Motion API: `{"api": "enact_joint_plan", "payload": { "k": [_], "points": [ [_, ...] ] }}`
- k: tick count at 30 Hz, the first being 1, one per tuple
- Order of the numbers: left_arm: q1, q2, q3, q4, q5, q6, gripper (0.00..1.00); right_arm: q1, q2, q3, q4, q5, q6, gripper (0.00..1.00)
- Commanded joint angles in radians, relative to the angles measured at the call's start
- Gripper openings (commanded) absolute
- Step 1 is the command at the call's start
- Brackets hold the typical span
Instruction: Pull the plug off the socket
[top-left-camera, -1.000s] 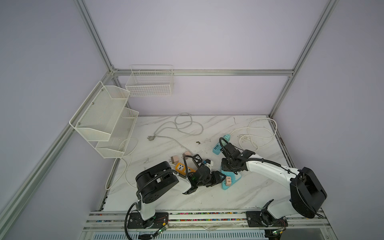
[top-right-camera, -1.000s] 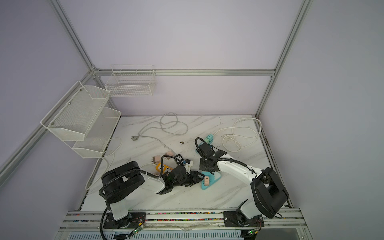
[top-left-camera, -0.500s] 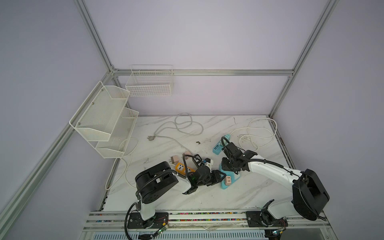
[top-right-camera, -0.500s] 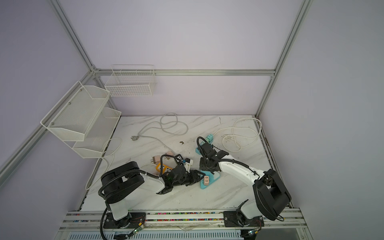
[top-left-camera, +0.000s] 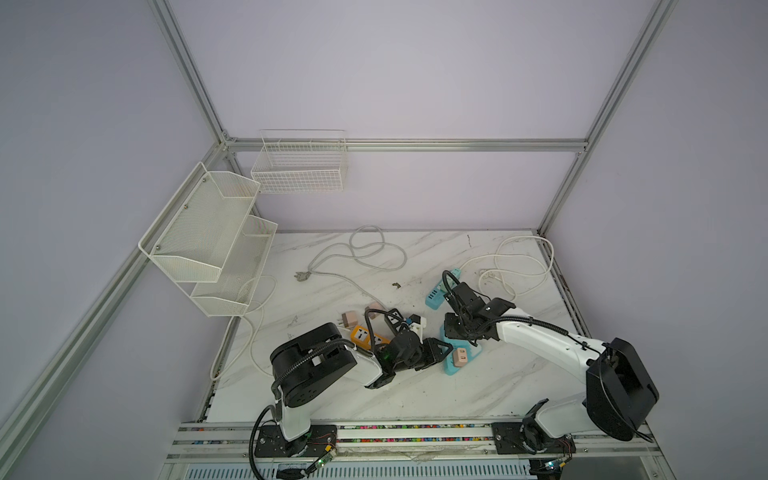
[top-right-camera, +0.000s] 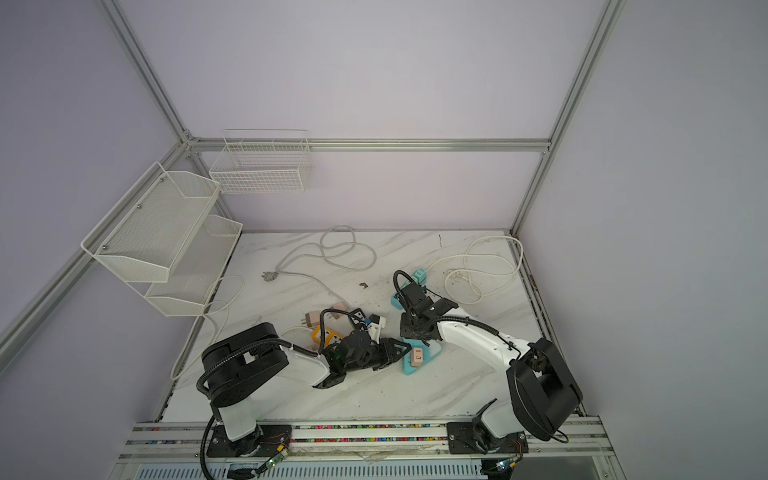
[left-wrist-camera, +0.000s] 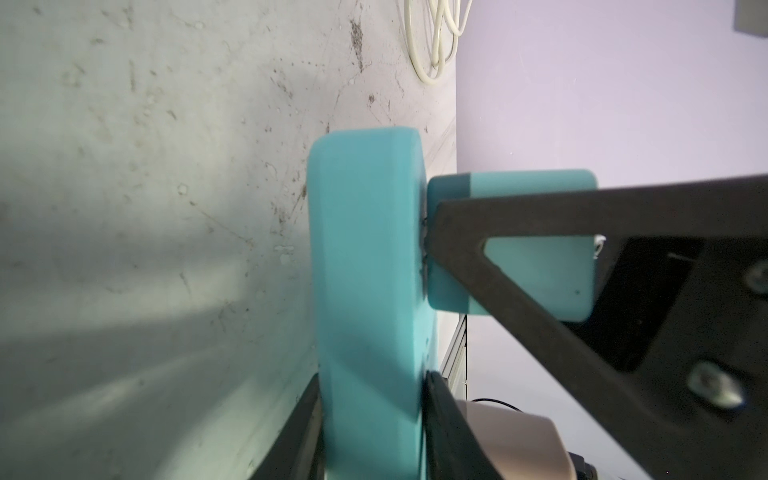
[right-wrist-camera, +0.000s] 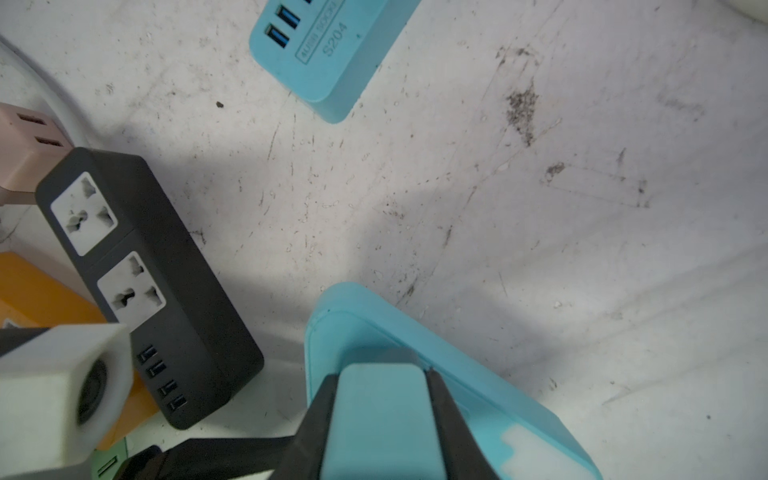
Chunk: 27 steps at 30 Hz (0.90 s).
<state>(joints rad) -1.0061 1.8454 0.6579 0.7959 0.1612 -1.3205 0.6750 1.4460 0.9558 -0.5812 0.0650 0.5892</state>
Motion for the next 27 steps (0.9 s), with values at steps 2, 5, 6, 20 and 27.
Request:
{"api": "enact_joint_plan", "payload": {
  "k": [2,5,6,20,27],
  "points": [
    [-0.014,0.015,-0.033,0.037,0.046,0.006,0.19,0.008,0.006,0.045,0.049,0.01,-0.005,0.06],
    [-0.014,0.008,-0.039,0.002,0.042,0.002,0.15,-0.006,-0.011,0.049,0.035,0.034,-0.01,0.07],
    [-0.014,0.008,-0.041,-0.003,0.039,0.003,0.14,-0.009,-0.017,0.047,0.035,0.033,-0.01,0.07],
    [-0.009,0.008,-0.053,0.003,0.051,0.008,0.0,-0.027,-0.017,0.044,0.025,0.041,-0.036,0.06],
    [-0.009,0.016,-0.037,-0.009,0.055,0.008,0.0,0.024,0.039,0.096,0.03,0.039,-0.04,0.06]
  ]
}}
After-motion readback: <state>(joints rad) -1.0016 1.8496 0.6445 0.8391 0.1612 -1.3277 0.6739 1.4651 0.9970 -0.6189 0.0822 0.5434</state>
